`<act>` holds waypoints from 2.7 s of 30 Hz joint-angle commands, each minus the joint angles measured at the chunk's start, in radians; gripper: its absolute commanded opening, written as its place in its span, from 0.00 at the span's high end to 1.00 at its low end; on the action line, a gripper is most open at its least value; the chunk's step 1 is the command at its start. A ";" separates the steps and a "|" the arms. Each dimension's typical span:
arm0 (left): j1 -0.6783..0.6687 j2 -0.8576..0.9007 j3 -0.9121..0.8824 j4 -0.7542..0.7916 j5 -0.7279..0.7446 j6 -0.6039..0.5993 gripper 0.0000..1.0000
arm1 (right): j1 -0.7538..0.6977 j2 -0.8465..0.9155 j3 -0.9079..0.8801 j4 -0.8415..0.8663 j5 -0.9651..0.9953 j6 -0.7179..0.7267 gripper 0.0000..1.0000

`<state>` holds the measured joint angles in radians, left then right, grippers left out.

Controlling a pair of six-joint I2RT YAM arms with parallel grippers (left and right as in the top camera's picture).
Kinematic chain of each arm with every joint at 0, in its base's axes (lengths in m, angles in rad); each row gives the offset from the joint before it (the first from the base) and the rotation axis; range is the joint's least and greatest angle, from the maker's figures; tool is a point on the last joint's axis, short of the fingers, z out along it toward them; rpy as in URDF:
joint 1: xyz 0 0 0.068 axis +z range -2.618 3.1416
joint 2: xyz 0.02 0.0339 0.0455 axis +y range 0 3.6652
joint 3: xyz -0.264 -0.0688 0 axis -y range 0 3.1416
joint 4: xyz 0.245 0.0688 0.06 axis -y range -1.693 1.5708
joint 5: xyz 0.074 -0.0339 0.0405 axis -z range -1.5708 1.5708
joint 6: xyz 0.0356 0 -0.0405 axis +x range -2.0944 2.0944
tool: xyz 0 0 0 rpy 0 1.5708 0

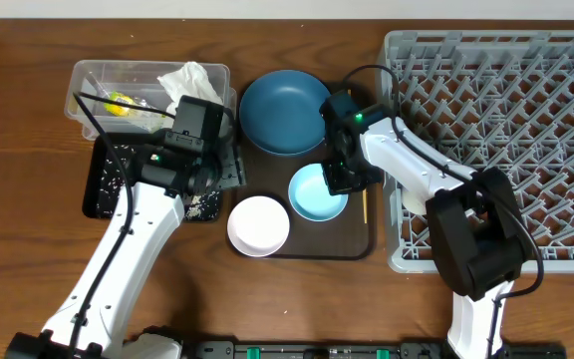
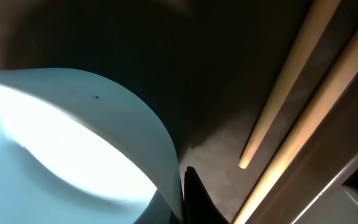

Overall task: Sort waste into correct bins and load items into the dishwasher rack
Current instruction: 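Grasp the light-blue bowl with right gripper and lift it, then place the bowl in the dish rack and withdraw right gripper, then move right gripper to the white bowl on brown tray and grasp it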

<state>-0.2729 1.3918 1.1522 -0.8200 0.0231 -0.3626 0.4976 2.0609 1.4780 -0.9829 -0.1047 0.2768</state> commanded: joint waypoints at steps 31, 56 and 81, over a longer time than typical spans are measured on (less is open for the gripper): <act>0.003 0.000 0.002 -0.008 -0.009 0.003 0.13 | -0.289 -0.359 0.001 0.785 1.080 -0.391 0.99; 0.003 0.000 0.002 -0.008 -0.009 0.003 0.13 | -0.229 0.005 0.000 0.909 1.153 -0.514 0.99; 0.003 0.000 0.002 -0.008 -0.009 0.003 0.13 | -0.101 -0.003 0.000 0.694 1.117 -0.395 0.37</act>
<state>-0.2729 1.3918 1.1515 -0.8265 0.0227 -0.3653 0.3904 2.0598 1.4826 -0.2806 1.0012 -0.1642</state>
